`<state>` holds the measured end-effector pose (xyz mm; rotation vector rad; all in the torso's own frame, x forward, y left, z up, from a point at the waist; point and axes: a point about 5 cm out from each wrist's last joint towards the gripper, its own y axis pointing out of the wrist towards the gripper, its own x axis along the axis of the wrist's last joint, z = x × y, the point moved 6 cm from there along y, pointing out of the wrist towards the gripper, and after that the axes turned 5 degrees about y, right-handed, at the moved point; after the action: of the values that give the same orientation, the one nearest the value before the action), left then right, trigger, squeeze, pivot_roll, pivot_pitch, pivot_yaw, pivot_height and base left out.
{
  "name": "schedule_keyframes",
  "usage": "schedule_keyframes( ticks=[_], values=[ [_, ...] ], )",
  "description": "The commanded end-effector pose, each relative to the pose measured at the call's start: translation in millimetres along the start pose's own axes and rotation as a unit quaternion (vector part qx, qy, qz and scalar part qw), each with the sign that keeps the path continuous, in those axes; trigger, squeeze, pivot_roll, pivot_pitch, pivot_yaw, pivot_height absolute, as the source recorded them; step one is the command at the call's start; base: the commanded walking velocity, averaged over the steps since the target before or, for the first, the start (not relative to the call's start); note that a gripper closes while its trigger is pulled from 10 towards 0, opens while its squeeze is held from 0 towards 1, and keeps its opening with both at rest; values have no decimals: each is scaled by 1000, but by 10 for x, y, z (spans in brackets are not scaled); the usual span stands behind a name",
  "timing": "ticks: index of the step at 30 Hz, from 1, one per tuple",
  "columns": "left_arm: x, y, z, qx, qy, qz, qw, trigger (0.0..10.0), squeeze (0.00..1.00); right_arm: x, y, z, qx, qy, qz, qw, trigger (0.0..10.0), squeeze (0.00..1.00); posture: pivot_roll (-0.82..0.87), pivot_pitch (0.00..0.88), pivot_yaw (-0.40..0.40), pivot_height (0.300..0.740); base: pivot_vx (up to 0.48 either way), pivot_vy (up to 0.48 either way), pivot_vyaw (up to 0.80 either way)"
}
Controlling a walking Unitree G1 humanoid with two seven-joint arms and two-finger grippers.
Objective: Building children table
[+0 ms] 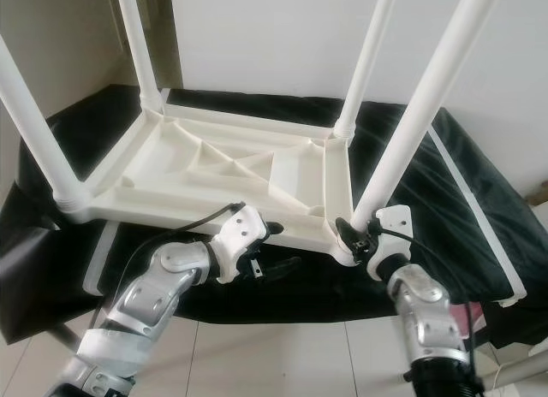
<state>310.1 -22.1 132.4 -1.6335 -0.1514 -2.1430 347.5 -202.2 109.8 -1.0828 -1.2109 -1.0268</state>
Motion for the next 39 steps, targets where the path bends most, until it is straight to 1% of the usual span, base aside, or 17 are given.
schedule_keyframes(
  ticks=[1,3,4,6,7,8,9,11,13,16,18,22,28,32,33,37,39],
  values=[
    [1,9,32,19,-1,0,1000,10000,0,-244,-56,-103,-53,8,48,997,10000,0,-22,6,-53,740,0,0,0],
    [1,9,32,19,-1,0,1000,10000,0,-244,-56,-103,-53,8,48,997,10000,0,-22,6,-53,740,0,0,0],
    [0,10,28,18,-1,0,1000,10000,0,-266,-60,-114,-83,18,50,995,10000,0,-23,7,-51,740,0,0,0],
    [0,10,28,18,-1,0,1000,10000,0,-266,-60,-114,-83,18,50,995,10000,0,-23,7,-51,740,0,0,0],
    [3,12,19,16,-2,0,1000,10000,0,-311,-74,-72,-117,36,52,991,10000,0,-23,10,-50,740,0,0,0],
    [3,12,19,16,-2,0,1000,10000,0,-311,-74,-72,-117,36,52,991,10000,0,-23,10,-50,740,0,0,0],
    [3,12,9,15,-2,0,1000,10000,0,-350,-90,-29,-146,48,54,987,10000,0,-22,12,-50,740,0,0,0],
    [4,9,-8,13,-3,0,1000,10000,0,-379,-145,-30,-233,82,46,968,10000,0,-16,14,-55,740,0,0,0],
    [4,7,-12,13,-4,0,1000,10000,0,-379,-176,-48,-269,94,43,957,10000,0,-16,15,-56,740,0,0,0],
    [4,7,-12,13,-4,0,1000,10000,0,-379,-176,-48,-269,94,43,957,10000,0,-16,15,-56,740,0,0,0],
    [-1,6,-12,14,-5,0,1000,10000,0,-356,-180,-17,-296,113,37,948,10000,0,-18,14,-56,740,0,0,0],
    [2,11,-2,15,-4,0,1000,10000,0,-322,-150,74,-284,118,35,951,10000,0,-24,12,-55,740,0,0,0],
    [11,24,6,15,-3,-1,1000,10000,0,-309,-176,73,-290,116,37,949,10000,0,-28,12,-56,740,0,0,0],
    [30,55,-73,6,-4,-6,1000,10000,0,-306,-195,89,-287,107,38,951,10000,0,-31,17,-59,740,0,0,0],
    [30,58,-85,5,-5,-6,1000,10000,0,-298,-197,92,-284,104,36,953,10000,1000,-31,17,-60,740,0,0,0],
    [40,60,-45,11,-5,-8,1000,10000,0,-189,-188,90,-251,100,7,963,10000,1000,-31,17,-62,740,0,0,0],
    [42,60,-41,11,-4,-8,1000,10000,0,-175,-191,86,-247,101,3,964,10000,1000,-31,17,-63,740,0,0,0]
  ],
)
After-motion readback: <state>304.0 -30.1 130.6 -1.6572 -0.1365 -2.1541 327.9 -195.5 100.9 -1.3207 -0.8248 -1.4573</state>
